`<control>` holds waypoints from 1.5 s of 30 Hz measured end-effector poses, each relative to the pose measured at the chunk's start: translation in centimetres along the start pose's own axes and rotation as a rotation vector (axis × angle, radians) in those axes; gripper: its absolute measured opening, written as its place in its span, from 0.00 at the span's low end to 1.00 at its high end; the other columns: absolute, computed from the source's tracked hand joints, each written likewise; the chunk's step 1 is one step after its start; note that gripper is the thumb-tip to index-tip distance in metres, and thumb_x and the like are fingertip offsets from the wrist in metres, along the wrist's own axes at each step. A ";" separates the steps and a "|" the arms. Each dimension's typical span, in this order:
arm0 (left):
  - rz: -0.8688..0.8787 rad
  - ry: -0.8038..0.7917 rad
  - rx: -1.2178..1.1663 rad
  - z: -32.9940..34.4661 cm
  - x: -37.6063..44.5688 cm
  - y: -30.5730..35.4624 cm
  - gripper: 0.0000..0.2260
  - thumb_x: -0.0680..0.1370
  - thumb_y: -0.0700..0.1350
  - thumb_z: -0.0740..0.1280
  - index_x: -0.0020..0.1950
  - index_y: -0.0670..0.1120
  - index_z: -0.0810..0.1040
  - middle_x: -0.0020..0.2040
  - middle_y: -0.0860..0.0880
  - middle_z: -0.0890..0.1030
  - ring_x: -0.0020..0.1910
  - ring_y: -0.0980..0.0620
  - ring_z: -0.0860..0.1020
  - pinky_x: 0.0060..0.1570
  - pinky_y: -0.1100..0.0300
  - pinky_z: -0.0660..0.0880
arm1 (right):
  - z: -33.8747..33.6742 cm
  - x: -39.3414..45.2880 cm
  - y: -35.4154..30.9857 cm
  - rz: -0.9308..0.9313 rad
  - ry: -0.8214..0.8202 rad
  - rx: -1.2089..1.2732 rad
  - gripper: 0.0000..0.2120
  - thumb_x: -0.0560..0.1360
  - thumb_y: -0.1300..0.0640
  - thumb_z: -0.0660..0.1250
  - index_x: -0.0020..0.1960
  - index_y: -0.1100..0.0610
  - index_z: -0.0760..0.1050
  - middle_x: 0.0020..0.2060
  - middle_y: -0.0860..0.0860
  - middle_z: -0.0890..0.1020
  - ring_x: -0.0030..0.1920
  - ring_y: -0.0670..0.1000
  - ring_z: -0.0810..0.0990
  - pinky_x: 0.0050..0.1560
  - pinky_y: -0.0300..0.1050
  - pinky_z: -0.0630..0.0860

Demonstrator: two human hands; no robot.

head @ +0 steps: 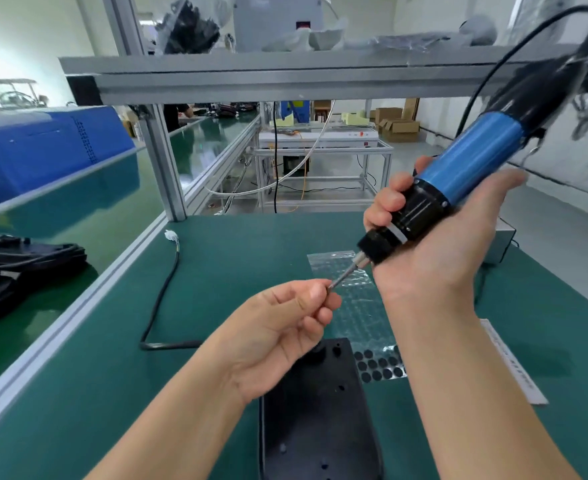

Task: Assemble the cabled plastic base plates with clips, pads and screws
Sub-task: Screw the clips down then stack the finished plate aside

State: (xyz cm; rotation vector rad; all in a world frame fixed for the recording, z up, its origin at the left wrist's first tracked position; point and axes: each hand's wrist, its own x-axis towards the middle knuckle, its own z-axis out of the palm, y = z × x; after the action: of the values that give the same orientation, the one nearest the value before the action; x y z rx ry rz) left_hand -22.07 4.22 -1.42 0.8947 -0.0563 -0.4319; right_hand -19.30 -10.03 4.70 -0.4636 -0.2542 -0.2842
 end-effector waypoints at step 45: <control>0.024 0.012 1.362 -5.8 2.1 2.4 0.02 0.72 0.47 0.73 0.41 0.49 0.84 0.40 0.50 0.85 0.39 0.57 0.80 0.53 0.56 0.78 | -2.9 -2.4 5.9 0.067 -0.265 -0.328 0.36 0.73 0.30 0.41 0.45 0.58 0.73 0.28 0.55 0.73 0.24 0.52 0.69 0.27 0.40 0.67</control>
State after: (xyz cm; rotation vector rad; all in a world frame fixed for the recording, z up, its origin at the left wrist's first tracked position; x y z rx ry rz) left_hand -18.08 9.03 -3.52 2.2299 -0.3797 -0.3306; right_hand -19.07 -5.79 -0.87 -0.8352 -0.4527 -0.1983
